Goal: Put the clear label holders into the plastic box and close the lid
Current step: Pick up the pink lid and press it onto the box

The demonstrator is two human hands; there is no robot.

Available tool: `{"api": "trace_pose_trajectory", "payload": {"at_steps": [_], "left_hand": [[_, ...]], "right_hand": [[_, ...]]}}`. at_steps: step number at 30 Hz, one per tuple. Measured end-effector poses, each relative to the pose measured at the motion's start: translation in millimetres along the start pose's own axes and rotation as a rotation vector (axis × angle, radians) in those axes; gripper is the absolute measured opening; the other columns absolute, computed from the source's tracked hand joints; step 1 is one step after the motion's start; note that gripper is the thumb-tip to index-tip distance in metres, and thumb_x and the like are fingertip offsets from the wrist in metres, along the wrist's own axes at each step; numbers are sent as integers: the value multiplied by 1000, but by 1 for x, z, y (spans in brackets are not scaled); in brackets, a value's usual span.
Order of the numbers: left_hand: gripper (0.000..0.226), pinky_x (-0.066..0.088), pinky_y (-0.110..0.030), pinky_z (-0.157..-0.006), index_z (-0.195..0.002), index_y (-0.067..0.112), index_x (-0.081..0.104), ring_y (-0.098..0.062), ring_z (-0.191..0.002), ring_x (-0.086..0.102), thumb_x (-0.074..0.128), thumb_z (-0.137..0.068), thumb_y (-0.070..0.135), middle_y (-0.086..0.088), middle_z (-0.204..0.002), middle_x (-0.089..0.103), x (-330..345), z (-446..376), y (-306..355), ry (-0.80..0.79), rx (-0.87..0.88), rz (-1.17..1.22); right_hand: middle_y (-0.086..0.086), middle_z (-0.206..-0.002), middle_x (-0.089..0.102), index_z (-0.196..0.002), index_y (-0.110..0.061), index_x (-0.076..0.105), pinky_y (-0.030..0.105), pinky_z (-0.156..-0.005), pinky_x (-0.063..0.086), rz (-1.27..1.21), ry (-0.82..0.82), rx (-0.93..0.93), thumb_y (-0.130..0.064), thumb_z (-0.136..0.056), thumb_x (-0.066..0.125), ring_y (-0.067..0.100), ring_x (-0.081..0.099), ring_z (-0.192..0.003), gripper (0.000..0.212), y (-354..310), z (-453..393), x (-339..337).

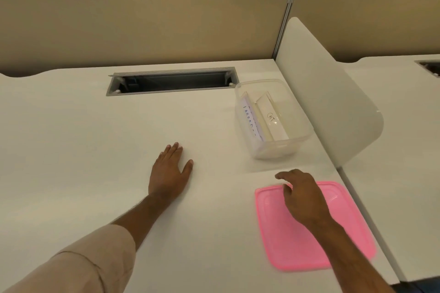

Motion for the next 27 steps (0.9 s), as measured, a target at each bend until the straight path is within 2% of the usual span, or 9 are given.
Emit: {"api": "trace_pose_trajectory", "payload": {"at_steps": [3, 6, 12, 15, 19, 23, 25, 27], "left_hand": [[58, 10, -27, -121, -150, 15, 39, -12, -150, 20, 49, -99, 42, 4, -159, 33, -4, 18, 1, 5, -21, 89], [59, 10, -26, -120, -149, 15, 40, -10, -150, 20, 53, -98, 40, 5, -159, 34, -4, 38, 3, -7, -30, 138], [57, 16, -29, -121, -148, 22, 41, -4, -148, 18, 55, -97, 41, 13, -157, 34, -6, 72, -1, -87, -81, 226], [52, 23, -28, -118, -144, 25, 48, -5, -146, 26, 57, -96, 42, 13, -152, 43, -12, 85, -4, -103, -175, 325], [39, 39, -26, -104, -129, 27, 61, -6, -124, 53, 62, -93, 43, 16, -131, 62, -27, 104, 6, -82, -253, 457], [33, 47, -13, -84, -121, 31, 65, -1, -106, 63, 68, -89, 39, 22, -109, 69, -34, 123, 29, -118, -264, 635], [38, 51, -15, -83, -124, 29, 63, 2, -102, 64, 71, -87, 37, 18, -108, 70, -35, 130, 40, -170, -236, 702], [44, 55, -23, -86, -126, 29, 61, 1, -100, 65, 73, -85, 38, 16, -111, 70, -37, 138, 46, -218, -206, 739]], "right_hand": [[2, -109, 65, -117, -17, 69, 41, -82, 49, 76, -61, -37, -1, -88, 55, 26, 52, -101, 36, 8, 4, 7], [1, -101, 66, -111, -18, 71, 38, -76, 47, 130, -55, -55, -5, -87, 58, 25, 52, -95, 30, 7, 3, 8], [-1, -95, 71, -99, -23, 75, 38, -75, 47, 192, -53, -102, -11, -87, 62, 25, 54, -91, 22, -8, -5, 5], [-1, -86, 71, -93, -23, 78, 38, -70, 45, 156, -18, -162, -12, -85, 67, 25, 53, -84, 17, -29, -8, -2], [-1, -77, 69, -87, -21, 79, 38, -63, 45, 96, 65, -272, -7, -81, 71, 27, 52, -75, 17, -66, -10, -18], [0, -72, 67, -86, -20, 78, 39, -59, 45, 24, 121, -369, -5, -80, 72, 26, 50, -71, 18, -106, -6, -31], [0, -73, 66, -88, -20, 77, 39, -60, 45, -1, 132, -388, -6, -82, 71, 25, 49, -73, 17, -125, -3, -36], [1, -74, 66, -88, -19, 77, 39, -61, 45, -25, 155, -401, -5, -83, 69, 25, 49, -75, 17, -146, 2, -41]]}}
Point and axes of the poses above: each hand's wrist, its own z-axis away from the middle knuckle, its own x-axis out of the palm, y = z × x, the point moved 10 cm from there along -z, towards the middle knuckle
